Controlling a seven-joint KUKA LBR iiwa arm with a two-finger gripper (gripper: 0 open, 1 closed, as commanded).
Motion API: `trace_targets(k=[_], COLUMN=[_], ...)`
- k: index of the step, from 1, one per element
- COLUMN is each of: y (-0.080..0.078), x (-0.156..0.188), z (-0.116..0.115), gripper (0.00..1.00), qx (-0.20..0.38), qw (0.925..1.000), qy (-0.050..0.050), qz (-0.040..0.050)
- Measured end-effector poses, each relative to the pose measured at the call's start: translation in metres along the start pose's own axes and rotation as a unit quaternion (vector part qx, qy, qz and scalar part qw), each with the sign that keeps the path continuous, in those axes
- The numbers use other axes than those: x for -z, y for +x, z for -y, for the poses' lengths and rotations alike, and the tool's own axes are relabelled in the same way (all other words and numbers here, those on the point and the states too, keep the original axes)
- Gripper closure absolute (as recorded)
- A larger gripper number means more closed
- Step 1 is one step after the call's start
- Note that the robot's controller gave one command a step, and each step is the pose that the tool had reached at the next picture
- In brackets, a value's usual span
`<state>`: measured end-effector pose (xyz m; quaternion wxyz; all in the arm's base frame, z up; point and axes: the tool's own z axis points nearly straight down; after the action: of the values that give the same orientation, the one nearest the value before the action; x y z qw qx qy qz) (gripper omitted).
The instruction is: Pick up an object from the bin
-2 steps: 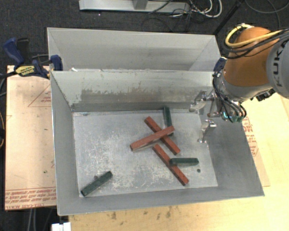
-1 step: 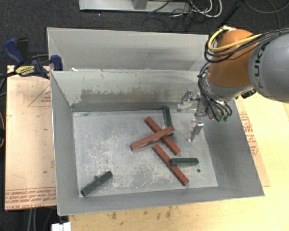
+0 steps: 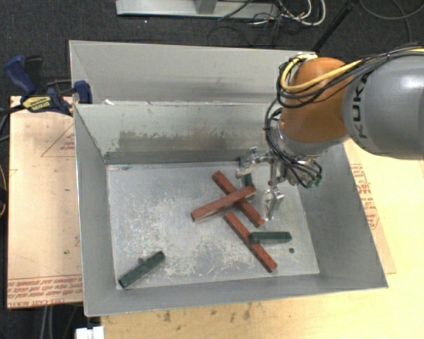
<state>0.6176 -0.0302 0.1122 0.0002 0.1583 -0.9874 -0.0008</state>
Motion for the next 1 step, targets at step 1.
trace_targets(k=[1], y=[-0.0375], x=[-0.0335], z=[0.0207], gripper=[1.00], qx=[0.096], qw=[0.9953], qy=[0.004], qz=[0.0120])
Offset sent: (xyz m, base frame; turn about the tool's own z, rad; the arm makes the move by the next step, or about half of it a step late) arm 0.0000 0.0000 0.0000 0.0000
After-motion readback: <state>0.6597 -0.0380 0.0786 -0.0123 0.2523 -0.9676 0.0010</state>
